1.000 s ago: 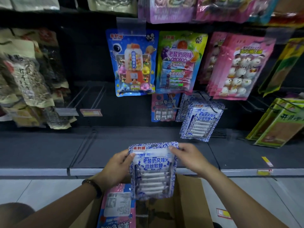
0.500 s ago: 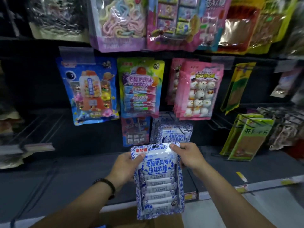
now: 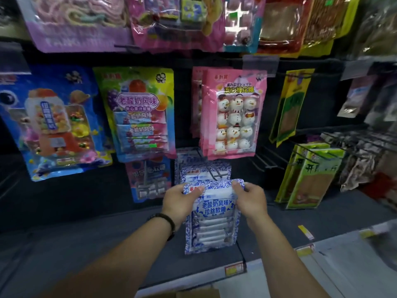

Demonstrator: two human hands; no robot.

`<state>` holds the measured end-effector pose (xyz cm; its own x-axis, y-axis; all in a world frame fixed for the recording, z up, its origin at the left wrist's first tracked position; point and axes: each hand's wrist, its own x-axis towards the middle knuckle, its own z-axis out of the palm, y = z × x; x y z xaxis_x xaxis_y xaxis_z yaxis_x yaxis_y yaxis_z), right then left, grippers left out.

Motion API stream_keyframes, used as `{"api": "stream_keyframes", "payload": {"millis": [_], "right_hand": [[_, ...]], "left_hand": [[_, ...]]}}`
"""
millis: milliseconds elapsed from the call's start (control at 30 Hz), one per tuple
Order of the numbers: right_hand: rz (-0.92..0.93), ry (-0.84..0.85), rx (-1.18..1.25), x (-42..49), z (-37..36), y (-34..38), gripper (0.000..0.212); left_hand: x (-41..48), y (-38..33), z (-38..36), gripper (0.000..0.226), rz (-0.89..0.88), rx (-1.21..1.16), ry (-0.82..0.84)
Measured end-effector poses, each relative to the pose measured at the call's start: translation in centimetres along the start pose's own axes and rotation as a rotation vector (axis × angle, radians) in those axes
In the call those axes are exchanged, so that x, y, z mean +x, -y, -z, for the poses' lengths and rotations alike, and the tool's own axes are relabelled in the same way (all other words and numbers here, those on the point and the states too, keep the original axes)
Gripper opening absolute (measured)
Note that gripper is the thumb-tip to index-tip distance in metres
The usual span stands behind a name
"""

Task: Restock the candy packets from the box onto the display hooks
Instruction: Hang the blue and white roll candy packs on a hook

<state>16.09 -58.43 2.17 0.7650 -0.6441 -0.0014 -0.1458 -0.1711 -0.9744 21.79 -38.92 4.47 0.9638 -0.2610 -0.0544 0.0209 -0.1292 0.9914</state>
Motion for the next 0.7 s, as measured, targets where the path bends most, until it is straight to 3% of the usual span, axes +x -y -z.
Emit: {"api": "stream_keyframes", "payload": {"millis": [233, 367, 700], "right_hand": [[0.017, -0.054, 0.024, 2.2, -0.9, -1.0, 0.044], [0.003, -0.064, 0.014, 1.8, -1.4, 0.9, 0.066], [0.024, 0.007, -0.021, 1.8, -2.0, -1.0, 0.071]], "left_hand": [[2.4, 0.8, -2.1, 0.083, 0.011, -0.032, -0.051], [3.2, 0.9, -2.5, 0.082, 0.009, -0.023, -0.079], [4.5, 1.7, -3.1, 0.073, 0.063, 0.058, -0.171]]}}
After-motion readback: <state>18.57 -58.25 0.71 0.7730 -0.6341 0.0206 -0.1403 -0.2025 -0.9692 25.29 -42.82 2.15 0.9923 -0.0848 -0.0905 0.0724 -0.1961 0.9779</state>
